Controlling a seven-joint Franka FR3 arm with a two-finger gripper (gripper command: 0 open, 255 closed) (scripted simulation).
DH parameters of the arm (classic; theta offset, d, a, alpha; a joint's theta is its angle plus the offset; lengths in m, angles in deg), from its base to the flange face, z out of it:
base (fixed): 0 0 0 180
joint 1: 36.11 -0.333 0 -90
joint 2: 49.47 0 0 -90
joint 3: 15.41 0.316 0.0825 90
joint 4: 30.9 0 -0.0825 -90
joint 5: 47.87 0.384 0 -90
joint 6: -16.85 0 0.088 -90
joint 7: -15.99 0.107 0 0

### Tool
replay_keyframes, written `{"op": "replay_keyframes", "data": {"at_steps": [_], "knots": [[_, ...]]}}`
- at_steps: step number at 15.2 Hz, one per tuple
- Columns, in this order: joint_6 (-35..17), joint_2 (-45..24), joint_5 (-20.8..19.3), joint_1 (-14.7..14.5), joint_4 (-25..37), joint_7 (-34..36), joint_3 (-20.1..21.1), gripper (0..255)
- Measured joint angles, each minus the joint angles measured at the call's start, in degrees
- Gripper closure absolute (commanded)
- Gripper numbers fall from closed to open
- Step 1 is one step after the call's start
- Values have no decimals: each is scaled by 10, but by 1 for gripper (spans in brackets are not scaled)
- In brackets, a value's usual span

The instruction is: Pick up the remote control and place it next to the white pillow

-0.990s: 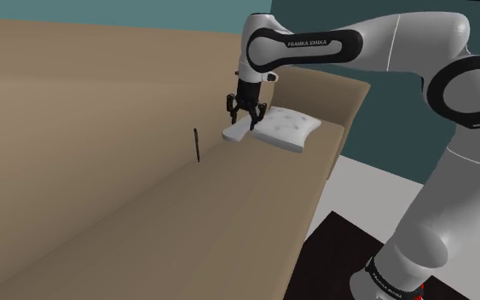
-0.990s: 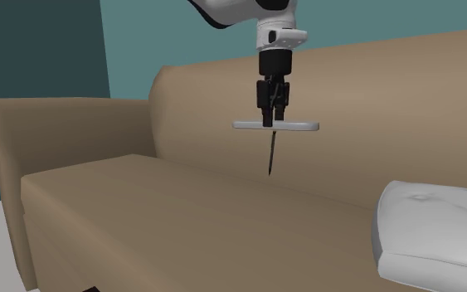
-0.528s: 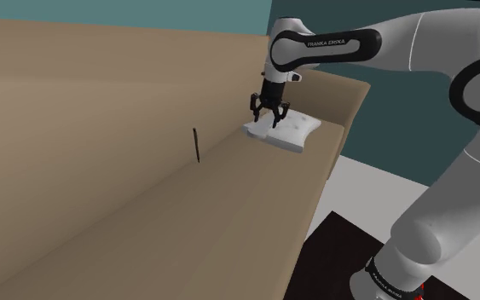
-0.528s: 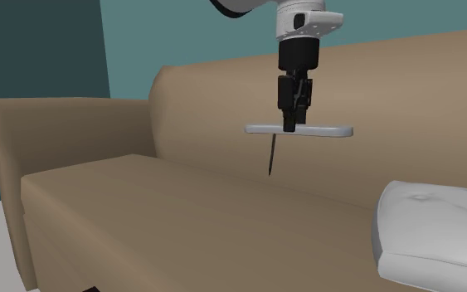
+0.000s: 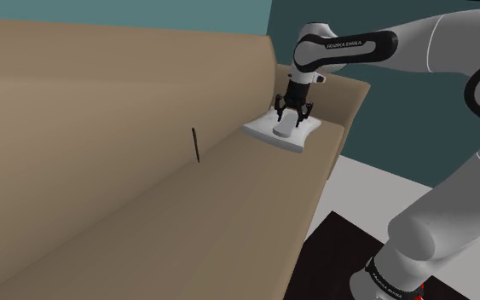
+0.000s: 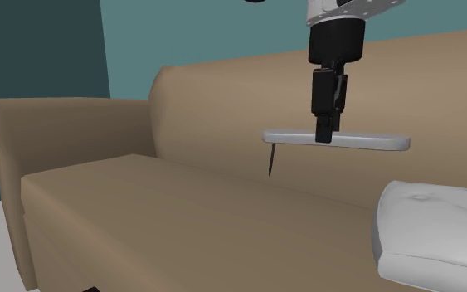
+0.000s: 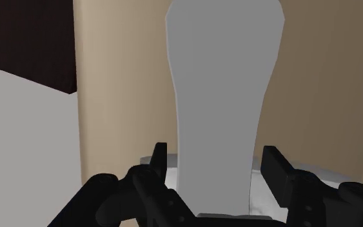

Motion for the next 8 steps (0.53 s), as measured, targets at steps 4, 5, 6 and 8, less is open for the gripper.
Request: {"op": "replay_keyframes", "data": {"at_steps": [4,5,6,8], "knots": [[-2,1,-3,24,-4,-53,-30,255],[-1,6,-3,31,-7,-70,-40,255],[-2,4,-4,37,-6,-82,-47,255],[-1,8,-5,49,-9,-111,-63,255]]}}
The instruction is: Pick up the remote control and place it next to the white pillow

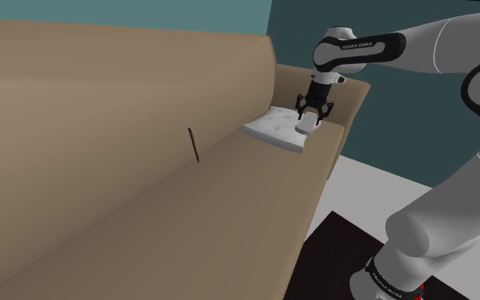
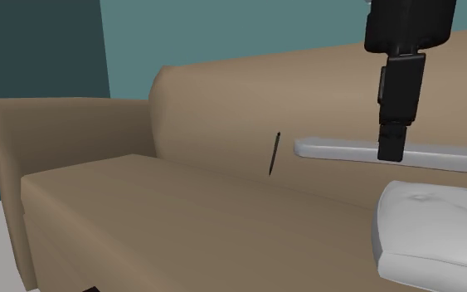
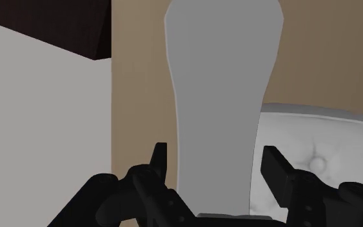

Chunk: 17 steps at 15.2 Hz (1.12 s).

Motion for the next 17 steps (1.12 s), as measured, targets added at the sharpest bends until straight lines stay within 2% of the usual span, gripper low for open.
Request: {"op": "replay_keyframes", "data": {"at_steps": [13,17], "knots": [[8,-57,-4,80,64,-175,-96,255],[-9,-71,-3,88,60,-193,-105,255]]}}
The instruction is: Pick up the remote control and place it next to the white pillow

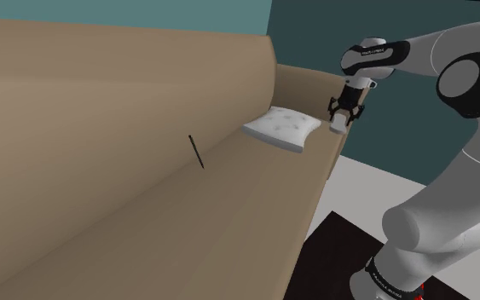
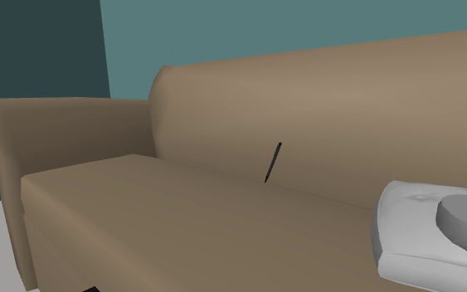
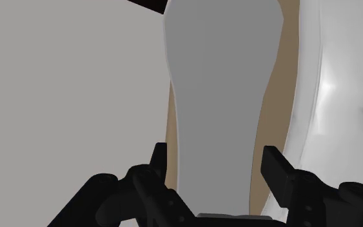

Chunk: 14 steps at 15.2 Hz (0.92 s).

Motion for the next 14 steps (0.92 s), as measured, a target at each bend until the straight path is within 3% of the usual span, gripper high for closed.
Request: {"op": "replay_keyframes", "data": {"at_steps": [14], "knots": [[-106,-21,3,1,-85,-3,0,255]]}}
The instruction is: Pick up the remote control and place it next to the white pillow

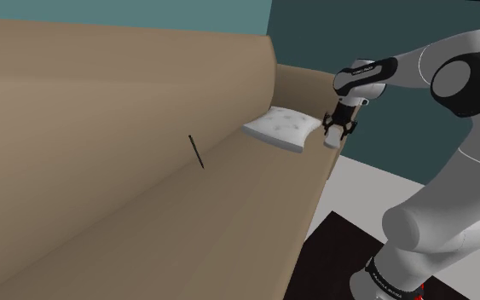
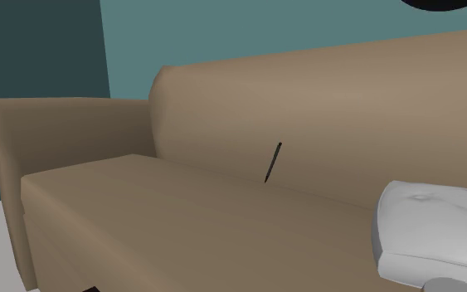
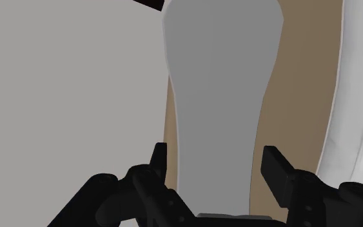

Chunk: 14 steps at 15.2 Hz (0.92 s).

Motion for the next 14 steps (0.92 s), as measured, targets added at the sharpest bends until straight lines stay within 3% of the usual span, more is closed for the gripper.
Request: {"op": "replay_keyframes", "data": {"at_steps": [14], "knots": [[-94,-40,6,1,-54,-5,0,255]]}}
